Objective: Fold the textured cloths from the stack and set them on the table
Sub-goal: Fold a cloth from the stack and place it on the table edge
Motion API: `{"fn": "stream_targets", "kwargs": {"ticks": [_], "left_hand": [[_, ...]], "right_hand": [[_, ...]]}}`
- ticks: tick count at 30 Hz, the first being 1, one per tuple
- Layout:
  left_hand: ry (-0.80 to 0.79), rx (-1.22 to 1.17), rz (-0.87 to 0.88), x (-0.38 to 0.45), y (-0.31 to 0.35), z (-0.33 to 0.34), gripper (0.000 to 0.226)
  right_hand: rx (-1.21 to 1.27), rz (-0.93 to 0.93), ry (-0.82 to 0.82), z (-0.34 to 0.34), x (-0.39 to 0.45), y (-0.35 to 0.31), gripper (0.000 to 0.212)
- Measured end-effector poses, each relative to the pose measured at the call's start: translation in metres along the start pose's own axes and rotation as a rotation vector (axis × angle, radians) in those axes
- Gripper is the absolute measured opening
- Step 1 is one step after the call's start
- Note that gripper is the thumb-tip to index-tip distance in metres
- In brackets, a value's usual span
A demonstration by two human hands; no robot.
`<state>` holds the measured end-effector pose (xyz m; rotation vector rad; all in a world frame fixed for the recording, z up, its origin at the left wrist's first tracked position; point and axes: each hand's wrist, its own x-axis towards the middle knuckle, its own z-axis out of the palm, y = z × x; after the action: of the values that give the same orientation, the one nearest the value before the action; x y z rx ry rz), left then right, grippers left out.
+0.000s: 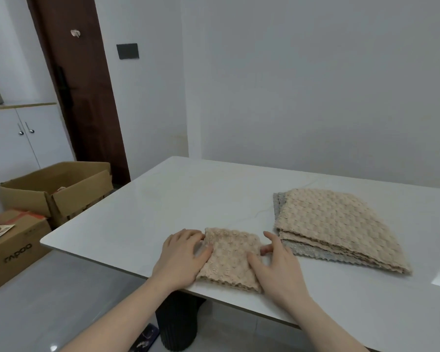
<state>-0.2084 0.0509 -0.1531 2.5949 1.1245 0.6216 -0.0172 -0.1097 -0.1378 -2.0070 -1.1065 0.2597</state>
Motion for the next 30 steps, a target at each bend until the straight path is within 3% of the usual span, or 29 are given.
{"fn": "stream_targets", "kwargs": {"ticks": [6,9,14,17,21,24,30], "left_hand": [[0.024,-0.127,0.014,0.0,-0.001,-0.003,0.022],[0.015,-0.199,-0.003,-0.001,0.002,-0.006,0.021],[-0.05,-0.333,-0.17,0.0,-0.001,-0.012,0.041],[-0.17,-0.455,-0.297,0.006,0.006,-0.026,0.028],[-0.433,-0.654,-0.566,0.014,0.043,-0.067,0.021],[-0.409,-0.752,-0.774,0.013,0.082,-0.116,0.015],[-0.344,-0.922,-0.814,-0.003,0.139,-0.217,0.013]], "right_hand": [[0.067,-0.007,-0.047,-0.001,0.002,0.004,0.062],[0.206,0.045,-0.068,-0.002,0.003,0.008,0.059],[0.305,0.151,-0.091,-0.009,0.005,-0.002,0.054],[0.296,0.284,-0.152,-0.012,0.012,-0.011,0.051],[0.419,0.574,-0.308,-0.041,0.025,-0.049,0.032],[0.46,0.709,-0.397,-0.076,0.018,-0.097,0.02],[0.468,0.713,-0.34,-0.138,-0.003,-0.172,0.012]]}}
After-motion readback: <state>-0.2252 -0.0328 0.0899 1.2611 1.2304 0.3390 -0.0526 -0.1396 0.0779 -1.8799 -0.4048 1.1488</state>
